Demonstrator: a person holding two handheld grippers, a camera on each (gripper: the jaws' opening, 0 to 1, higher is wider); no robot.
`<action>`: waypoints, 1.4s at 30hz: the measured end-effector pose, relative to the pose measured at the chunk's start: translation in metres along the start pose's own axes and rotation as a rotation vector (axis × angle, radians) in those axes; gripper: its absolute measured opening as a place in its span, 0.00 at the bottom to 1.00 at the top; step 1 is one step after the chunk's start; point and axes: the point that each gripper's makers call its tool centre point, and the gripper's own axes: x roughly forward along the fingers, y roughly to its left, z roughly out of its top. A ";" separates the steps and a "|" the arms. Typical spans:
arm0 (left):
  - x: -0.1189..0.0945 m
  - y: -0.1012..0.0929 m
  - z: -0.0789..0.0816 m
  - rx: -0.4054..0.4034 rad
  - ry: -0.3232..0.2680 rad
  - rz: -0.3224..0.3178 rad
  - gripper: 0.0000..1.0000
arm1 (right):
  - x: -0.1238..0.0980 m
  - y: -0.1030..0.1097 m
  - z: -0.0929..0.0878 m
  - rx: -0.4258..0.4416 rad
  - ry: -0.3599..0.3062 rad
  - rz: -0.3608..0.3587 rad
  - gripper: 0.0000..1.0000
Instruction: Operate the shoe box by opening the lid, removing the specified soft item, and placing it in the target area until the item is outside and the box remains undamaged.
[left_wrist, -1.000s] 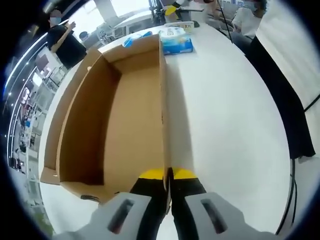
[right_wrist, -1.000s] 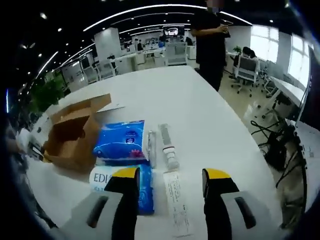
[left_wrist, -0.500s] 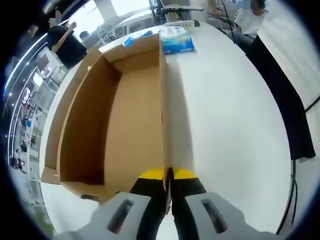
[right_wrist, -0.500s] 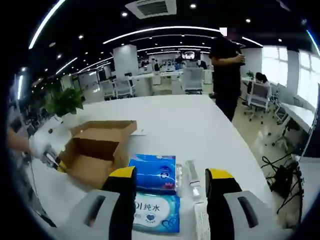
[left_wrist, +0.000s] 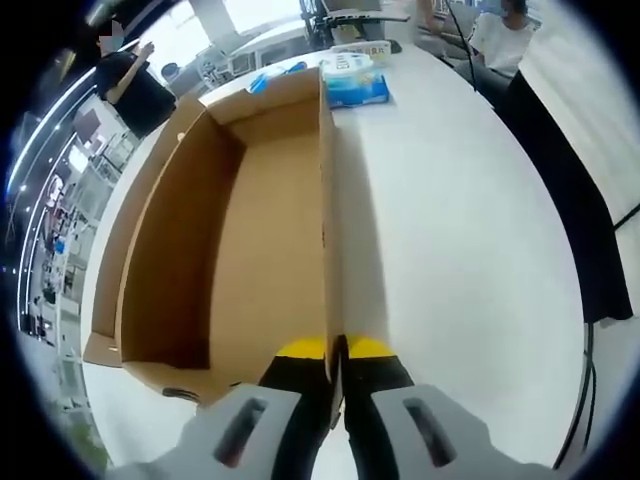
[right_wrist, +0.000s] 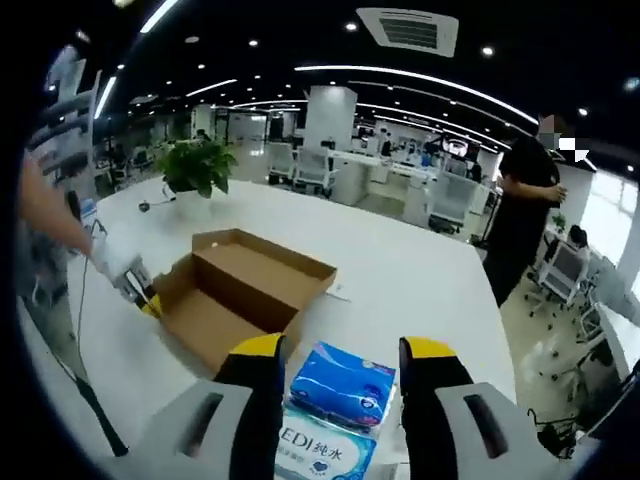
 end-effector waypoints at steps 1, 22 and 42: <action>0.000 0.000 0.000 0.000 0.000 0.000 0.02 | 0.002 0.009 -0.003 -0.043 0.041 0.039 0.38; 0.000 0.000 -0.001 0.000 -0.007 -0.013 0.02 | 0.033 0.085 -0.018 -0.641 0.379 0.502 0.24; 0.000 0.001 -0.001 -0.012 -0.008 -0.020 0.02 | 0.079 0.130 -0.066 -0.616 0.401 0.642 0.25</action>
